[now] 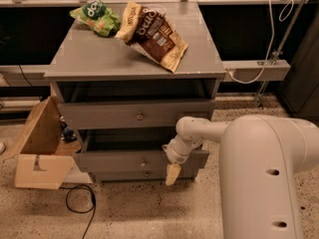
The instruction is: Open middle drawer
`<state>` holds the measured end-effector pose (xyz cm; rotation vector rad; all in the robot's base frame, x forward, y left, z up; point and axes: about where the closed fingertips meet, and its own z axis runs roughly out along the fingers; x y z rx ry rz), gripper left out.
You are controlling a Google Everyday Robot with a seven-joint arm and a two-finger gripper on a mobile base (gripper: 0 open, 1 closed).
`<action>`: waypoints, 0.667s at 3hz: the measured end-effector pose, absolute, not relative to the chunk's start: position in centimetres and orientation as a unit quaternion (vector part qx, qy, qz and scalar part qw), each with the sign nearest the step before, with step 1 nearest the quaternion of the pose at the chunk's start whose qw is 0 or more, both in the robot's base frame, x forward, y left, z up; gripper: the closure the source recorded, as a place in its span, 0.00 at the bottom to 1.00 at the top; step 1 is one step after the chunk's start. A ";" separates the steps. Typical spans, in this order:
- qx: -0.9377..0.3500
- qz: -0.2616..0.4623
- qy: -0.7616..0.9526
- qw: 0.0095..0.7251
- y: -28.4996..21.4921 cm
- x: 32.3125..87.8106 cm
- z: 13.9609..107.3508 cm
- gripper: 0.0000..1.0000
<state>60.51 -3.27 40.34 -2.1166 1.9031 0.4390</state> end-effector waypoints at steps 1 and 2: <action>-0.734 0.154 0.652 0.115 -3.6 59.0 40.8 0.39; -0.727 0.162 0.656 0.121 -4.2 57.1 41.1 0.63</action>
Offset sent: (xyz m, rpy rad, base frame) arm -0.0561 -0.0208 0.0150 0.0272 0.0295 -0.0233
